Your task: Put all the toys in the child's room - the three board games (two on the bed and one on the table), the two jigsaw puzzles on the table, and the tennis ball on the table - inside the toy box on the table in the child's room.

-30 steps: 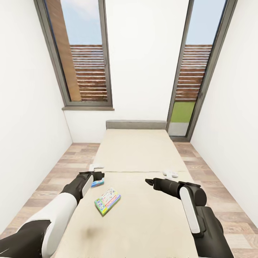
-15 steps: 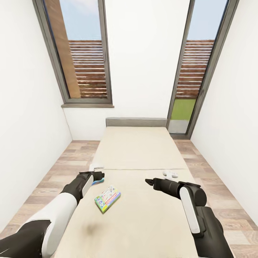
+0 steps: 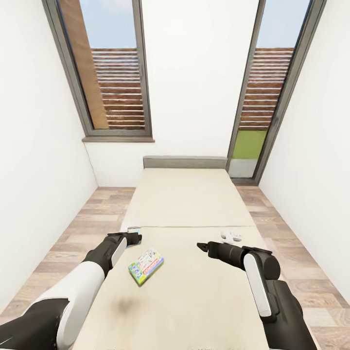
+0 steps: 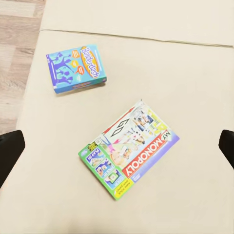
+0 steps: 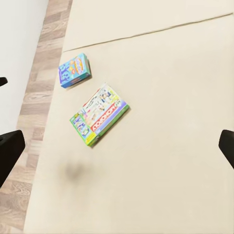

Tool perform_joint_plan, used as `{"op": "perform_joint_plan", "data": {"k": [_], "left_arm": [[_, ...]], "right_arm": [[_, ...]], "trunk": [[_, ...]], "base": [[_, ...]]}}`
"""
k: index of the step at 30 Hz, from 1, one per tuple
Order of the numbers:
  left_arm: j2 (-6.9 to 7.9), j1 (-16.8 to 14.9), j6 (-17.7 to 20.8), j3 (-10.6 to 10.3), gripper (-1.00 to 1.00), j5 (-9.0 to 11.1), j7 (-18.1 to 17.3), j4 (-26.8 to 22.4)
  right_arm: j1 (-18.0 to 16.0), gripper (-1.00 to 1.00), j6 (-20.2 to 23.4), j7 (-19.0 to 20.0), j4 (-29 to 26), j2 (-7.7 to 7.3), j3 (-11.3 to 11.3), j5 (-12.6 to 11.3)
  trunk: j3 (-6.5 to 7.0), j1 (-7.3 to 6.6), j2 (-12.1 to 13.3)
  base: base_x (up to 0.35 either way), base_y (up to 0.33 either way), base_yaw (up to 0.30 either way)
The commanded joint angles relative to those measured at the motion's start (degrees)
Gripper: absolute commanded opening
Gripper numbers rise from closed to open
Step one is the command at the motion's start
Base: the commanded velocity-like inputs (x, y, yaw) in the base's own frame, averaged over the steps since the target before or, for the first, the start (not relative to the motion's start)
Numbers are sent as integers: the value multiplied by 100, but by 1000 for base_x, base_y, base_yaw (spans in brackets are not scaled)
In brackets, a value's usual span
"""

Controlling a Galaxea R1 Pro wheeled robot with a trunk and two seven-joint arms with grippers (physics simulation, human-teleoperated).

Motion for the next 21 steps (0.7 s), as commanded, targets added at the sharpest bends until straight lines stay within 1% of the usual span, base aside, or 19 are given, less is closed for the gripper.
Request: {"op": "perform_joint_plan", "data": {"k": [1,8,21], "left_arm": [[-7,-3,31,37,100,10,11,-10],[-8,-3,-57,43,100,12,-5,-10],[-8,-3,-76,44,100,14,-24,-10]], "right_arm": [[-5,100,28,60,-4,4,-15,44],[-5,100,-6,59,2,-1,-15,49],[-5,100,-21,60,5,-2,-15,42]], "trunk": [[-19,2,-8],[-84,2,-8],[-205,2,-8]], "base": [[0,0,0],[0,0,0],[0,0,0]]}}
